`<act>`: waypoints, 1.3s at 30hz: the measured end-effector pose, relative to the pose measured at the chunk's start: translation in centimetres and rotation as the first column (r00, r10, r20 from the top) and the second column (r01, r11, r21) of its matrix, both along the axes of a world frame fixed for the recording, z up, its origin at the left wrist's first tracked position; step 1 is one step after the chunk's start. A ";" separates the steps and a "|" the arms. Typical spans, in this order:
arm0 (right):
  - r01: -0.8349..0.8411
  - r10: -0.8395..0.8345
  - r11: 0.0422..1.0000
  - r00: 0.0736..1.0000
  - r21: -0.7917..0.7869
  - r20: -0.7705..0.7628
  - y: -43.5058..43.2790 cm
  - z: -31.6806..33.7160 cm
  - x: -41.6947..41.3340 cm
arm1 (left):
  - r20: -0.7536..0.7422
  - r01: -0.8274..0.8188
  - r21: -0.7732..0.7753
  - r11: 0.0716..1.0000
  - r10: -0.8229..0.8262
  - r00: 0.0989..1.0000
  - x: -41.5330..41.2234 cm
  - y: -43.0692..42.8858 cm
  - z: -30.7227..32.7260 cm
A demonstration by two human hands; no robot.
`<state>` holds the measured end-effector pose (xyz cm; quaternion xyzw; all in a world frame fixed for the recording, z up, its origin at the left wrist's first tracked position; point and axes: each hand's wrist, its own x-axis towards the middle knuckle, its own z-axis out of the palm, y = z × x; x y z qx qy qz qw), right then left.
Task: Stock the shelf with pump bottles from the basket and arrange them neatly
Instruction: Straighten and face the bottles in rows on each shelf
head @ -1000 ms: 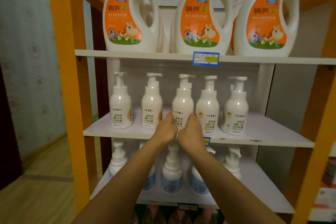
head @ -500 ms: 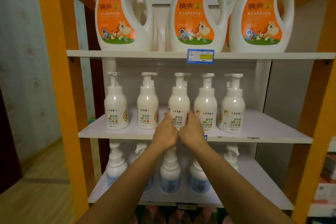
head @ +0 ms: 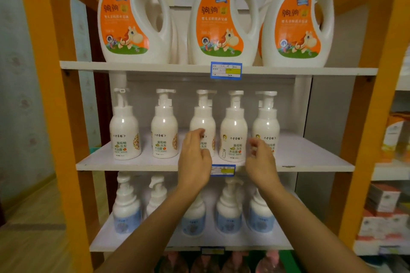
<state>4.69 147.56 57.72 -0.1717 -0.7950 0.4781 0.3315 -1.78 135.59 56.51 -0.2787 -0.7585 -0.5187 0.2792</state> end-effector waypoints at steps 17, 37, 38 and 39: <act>-0.259 0.256 0.966 0.954 -0.003 0.156 3.6 0.8 -3.9 | 0.423 0.272 -0.180 0.945 -0.175 0.889 -0.6 3.6 1.8; -0.333 0.327 0.943 0.934 0.021 0.143 6.9 -0.3 -4.4 | 0.421 0.281 -0.295 0.913 -0.140 0.896 -0.1 6.0 2.4; -0.331 0.326 0.943 0.935 0.019 0.141 6.8 -0.2 -4.4 | 0.418 0.276 -0.302 0.913 -0.134 0.899 -0.1 6.0 2.4; -0.326 0.321 0.945 0.936 0.016 0.142 6.7 -0.1 -4.3 | 0.415 0.273 -0.310 0.911 -0.128 0.901 -0.1 6.1 2.3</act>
